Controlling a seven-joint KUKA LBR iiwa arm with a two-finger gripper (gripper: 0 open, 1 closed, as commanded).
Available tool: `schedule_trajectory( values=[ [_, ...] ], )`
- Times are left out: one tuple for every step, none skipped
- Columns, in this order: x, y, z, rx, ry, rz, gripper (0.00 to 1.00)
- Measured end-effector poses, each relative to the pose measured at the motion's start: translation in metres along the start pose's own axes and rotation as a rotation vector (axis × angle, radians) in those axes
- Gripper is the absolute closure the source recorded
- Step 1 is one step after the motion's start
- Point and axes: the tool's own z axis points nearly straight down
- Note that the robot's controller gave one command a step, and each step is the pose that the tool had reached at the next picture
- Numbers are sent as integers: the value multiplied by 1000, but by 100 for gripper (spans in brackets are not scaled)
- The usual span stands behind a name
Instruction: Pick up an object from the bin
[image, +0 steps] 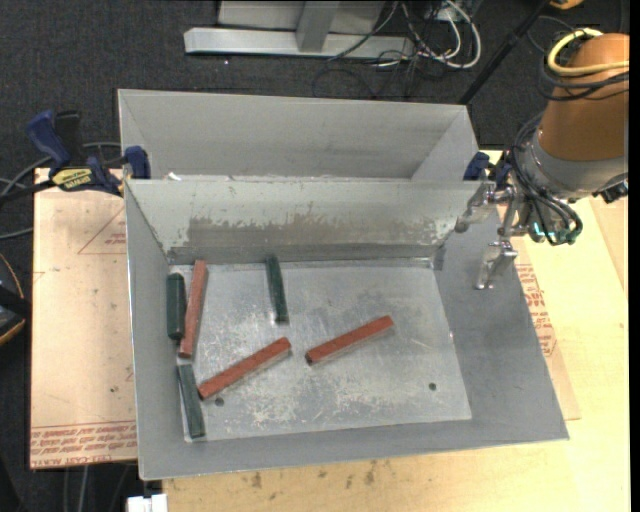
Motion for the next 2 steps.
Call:
schedule_trajectory(
  values=[
    [-2, 1, -5, 1, -8, -3, 0],
    [23, 20, 44, 2, -13, 34, 0]
  ],
)
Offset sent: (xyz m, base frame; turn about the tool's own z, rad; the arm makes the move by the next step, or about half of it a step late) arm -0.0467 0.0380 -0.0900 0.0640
